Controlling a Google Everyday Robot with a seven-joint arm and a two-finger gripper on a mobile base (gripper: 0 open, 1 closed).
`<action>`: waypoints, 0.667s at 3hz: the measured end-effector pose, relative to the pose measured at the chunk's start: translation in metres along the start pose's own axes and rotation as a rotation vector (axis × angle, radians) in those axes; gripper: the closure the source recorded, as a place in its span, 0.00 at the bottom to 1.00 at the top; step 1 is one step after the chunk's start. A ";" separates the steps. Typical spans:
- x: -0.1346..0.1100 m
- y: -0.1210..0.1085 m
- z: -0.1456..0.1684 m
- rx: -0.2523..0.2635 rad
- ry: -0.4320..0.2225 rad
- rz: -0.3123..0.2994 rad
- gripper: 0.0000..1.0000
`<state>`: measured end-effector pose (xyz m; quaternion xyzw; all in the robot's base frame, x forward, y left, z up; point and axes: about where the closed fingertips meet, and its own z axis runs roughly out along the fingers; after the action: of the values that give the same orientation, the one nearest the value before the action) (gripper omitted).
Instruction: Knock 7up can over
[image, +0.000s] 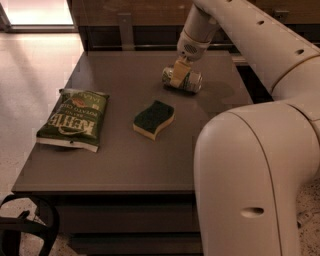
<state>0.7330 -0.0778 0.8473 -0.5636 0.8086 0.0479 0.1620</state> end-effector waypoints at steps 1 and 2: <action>-0.001 0.000 0.004 -0.003 0.001 0.000 0.33; -0.001 0.000 0.007 -0.006 0.002 -0.001 0.09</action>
Offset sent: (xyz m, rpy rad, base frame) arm 0.0008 0.0013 -0.0029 -0.0001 0.0025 0.0011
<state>0.7348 -0.0748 0.8407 -0.5645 0.8083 0.0496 0.1596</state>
